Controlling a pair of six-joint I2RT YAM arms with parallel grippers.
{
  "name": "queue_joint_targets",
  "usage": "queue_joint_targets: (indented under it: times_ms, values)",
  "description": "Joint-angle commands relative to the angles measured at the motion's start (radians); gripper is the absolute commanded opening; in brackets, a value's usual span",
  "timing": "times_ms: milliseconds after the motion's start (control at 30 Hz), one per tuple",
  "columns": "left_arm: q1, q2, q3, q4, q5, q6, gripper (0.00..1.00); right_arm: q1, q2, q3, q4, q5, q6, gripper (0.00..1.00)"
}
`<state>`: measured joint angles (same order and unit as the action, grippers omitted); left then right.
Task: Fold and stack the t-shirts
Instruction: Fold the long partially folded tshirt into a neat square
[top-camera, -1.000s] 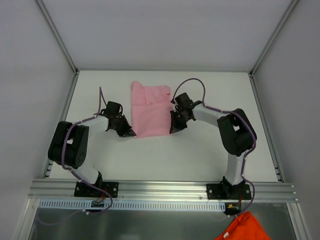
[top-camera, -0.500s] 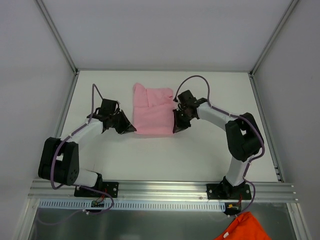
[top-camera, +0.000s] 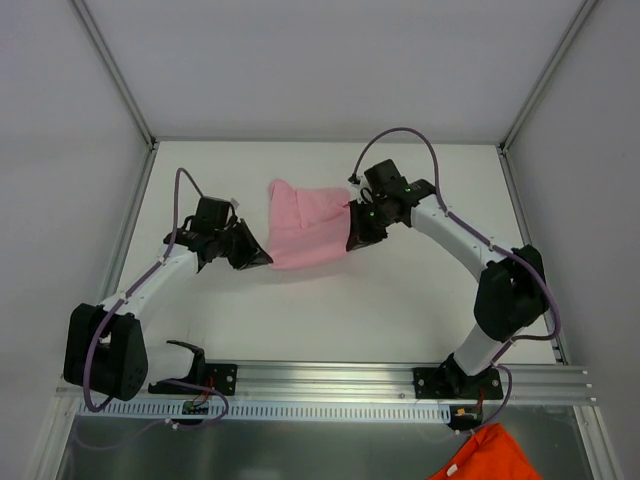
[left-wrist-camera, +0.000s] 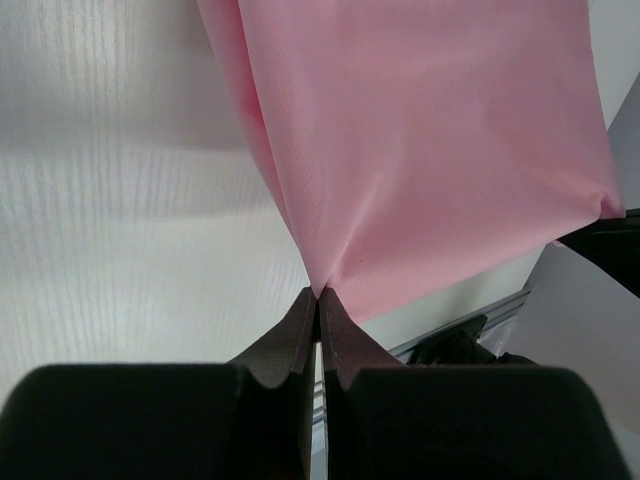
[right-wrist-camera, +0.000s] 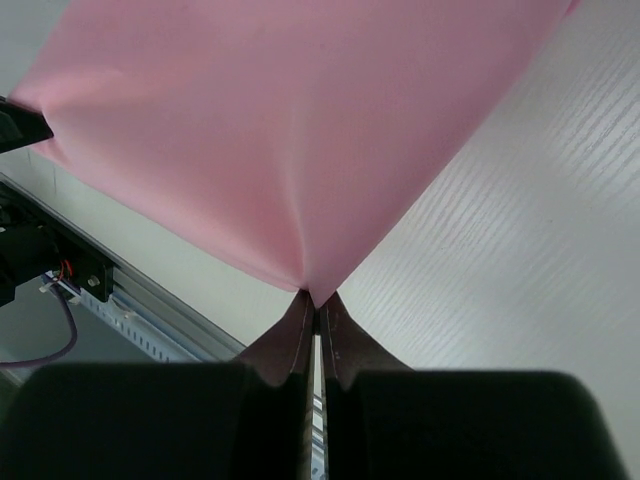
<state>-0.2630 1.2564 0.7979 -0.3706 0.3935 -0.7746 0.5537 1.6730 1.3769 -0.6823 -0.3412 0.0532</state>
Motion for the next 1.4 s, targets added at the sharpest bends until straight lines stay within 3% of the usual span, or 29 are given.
queue_joint_targets:
  times_ms: [0, 200, 433, 767, 1067, 1367]
  values:
    - [-0.007, -0.008, 0.102, -0.036, 0.007, -0.003, 0.00, -0.005, -0.049, 0.086, -0.078, -0.024, -0.036, 0.01]
    - [-0.007, 0.064, 0.244, -0.091, -0.016, 0.003, 0.00, -0.005, -0.007, 0.165, -0.175, -0.036, -0.044, 0.01]
    - [-0.005, 0.208, 0.408, -0.117, -0.044, 0.032, 0.00, -0.006, 0.043, 0.191, -0.174, -0.035, -0.076, 0.01]
    - [-0.004, 0.307, 0.443, -0.119, -0.093, 0.047, 0.00, -0.024, 0.177, 0.313, -0.169, 0.011, -0.073, 0.01]
    - [-0.004, 0.360, 0.491, -0.120, -0.117, 0.070, 0.00, -0.064, 0.341, 0.520, -0.234, 0.008, -0.099, 0.01]
    - [0.008, 0.436, 0.638, -0.146, -0.116, 0.095, 0.00, -0.100, 0.386, 0.580, -0.240, 0.007, -0.088, 0.01]
